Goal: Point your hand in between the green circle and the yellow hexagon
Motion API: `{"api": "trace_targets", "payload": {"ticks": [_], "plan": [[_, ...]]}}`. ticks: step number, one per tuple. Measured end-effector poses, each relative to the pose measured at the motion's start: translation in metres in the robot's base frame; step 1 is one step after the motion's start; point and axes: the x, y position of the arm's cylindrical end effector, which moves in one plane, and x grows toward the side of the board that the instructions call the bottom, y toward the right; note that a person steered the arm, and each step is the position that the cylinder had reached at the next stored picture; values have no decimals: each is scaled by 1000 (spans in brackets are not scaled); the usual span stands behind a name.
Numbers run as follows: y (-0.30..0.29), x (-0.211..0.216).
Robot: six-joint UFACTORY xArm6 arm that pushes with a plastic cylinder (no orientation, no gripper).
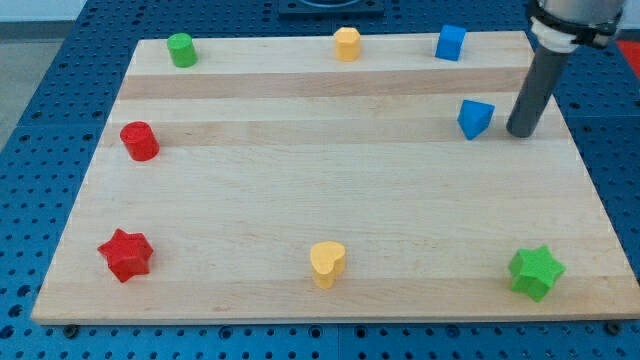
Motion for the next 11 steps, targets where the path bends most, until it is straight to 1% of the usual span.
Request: {"api": "trace_targets", "payload": {"ticks": [1,3,7,8,9,10,11], "plan": [[-2,-25],[-112,-26],[-117,-37],[-128,-38],[-169,-43],[-249,-44],[-325,-62]]}}
